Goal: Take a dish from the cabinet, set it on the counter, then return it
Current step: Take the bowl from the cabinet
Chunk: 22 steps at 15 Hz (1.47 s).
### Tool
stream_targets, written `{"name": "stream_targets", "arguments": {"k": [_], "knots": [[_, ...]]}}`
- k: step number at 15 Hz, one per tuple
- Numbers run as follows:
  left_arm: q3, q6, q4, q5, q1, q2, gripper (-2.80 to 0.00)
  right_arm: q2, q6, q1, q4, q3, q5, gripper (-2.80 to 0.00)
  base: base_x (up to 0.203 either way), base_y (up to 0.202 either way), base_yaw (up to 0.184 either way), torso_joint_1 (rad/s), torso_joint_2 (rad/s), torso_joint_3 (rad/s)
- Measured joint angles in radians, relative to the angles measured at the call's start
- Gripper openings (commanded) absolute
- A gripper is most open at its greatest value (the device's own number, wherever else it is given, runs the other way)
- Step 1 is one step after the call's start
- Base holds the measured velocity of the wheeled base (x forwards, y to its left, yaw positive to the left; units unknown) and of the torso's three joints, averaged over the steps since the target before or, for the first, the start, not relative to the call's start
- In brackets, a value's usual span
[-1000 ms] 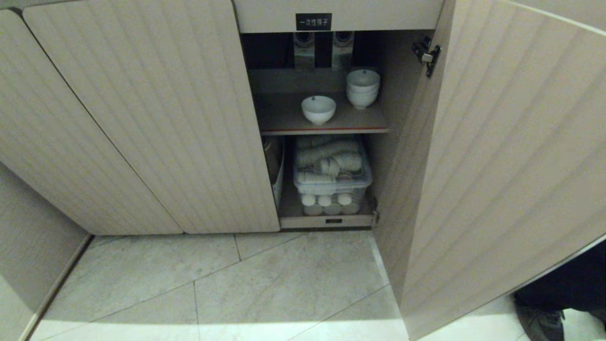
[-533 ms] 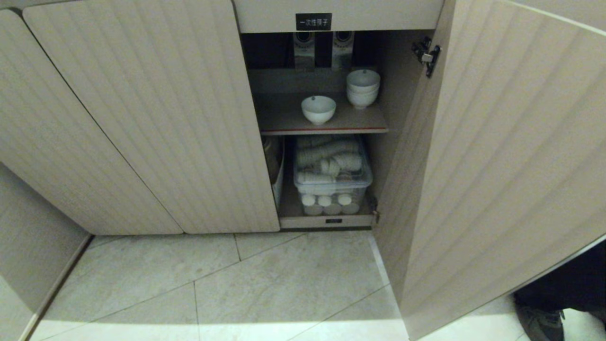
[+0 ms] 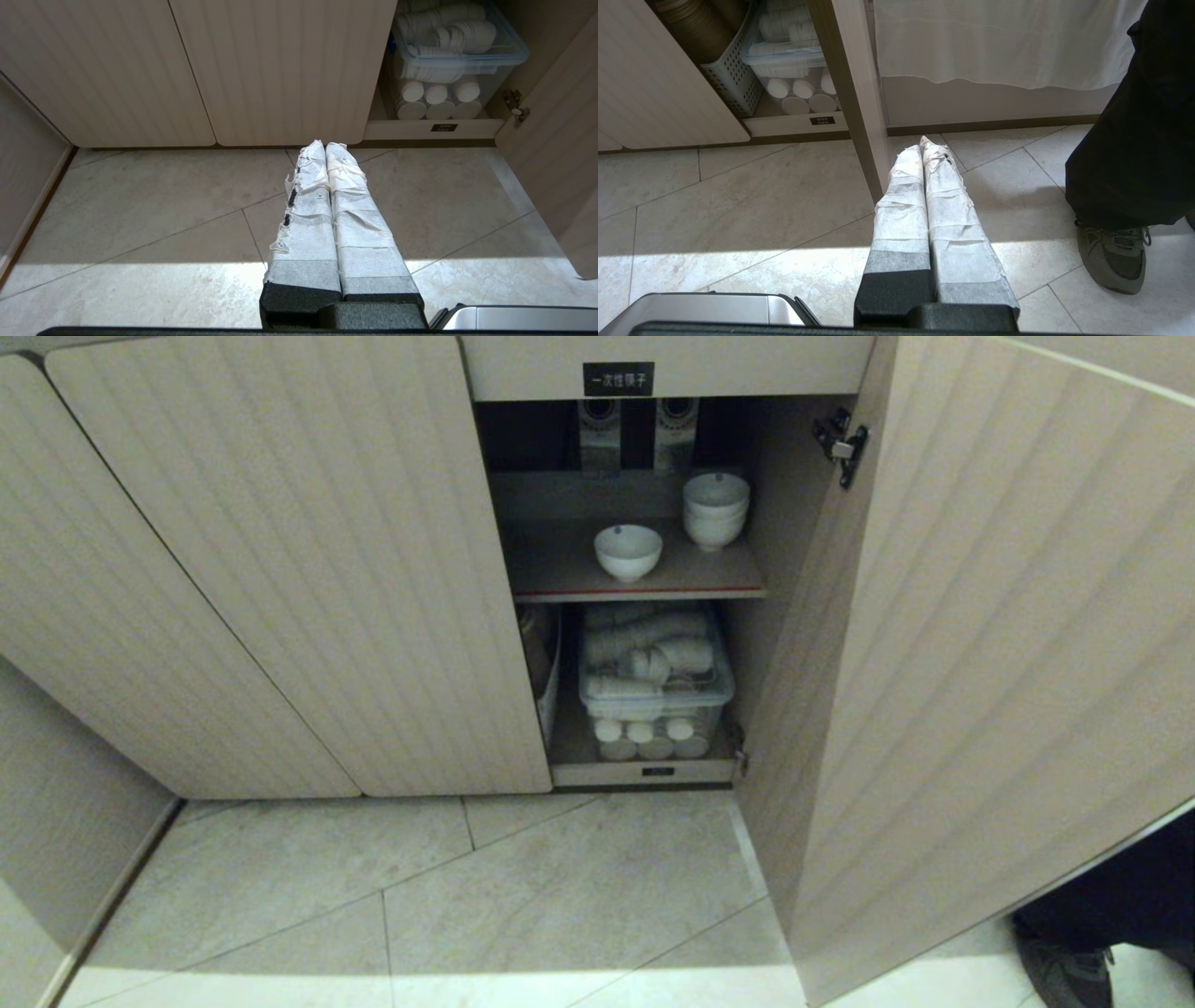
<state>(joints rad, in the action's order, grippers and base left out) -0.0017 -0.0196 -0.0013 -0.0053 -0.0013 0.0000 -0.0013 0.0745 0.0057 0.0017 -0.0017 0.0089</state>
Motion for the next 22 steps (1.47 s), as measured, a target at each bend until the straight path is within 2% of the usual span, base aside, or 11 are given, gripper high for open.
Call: {"name": "stream_targets", "arguments": {"k": [17,22], "knots": [[0.0,0.0,0.0,0.0,0.001,0.0,-2.8,0.0,0.0,-0.001,0.0,0.0,0.0,-2.8,0.0,0.0,0.0,0.0,0.0,0.0],[0.0,-0.001,0.0,0.0,0.0,0.0,-2.8,0.0,0.0,0.0,0.0,0.0,0.0,-2.8,-0.002,0.154,-0.003,0.001,0.0,0.004]]}}
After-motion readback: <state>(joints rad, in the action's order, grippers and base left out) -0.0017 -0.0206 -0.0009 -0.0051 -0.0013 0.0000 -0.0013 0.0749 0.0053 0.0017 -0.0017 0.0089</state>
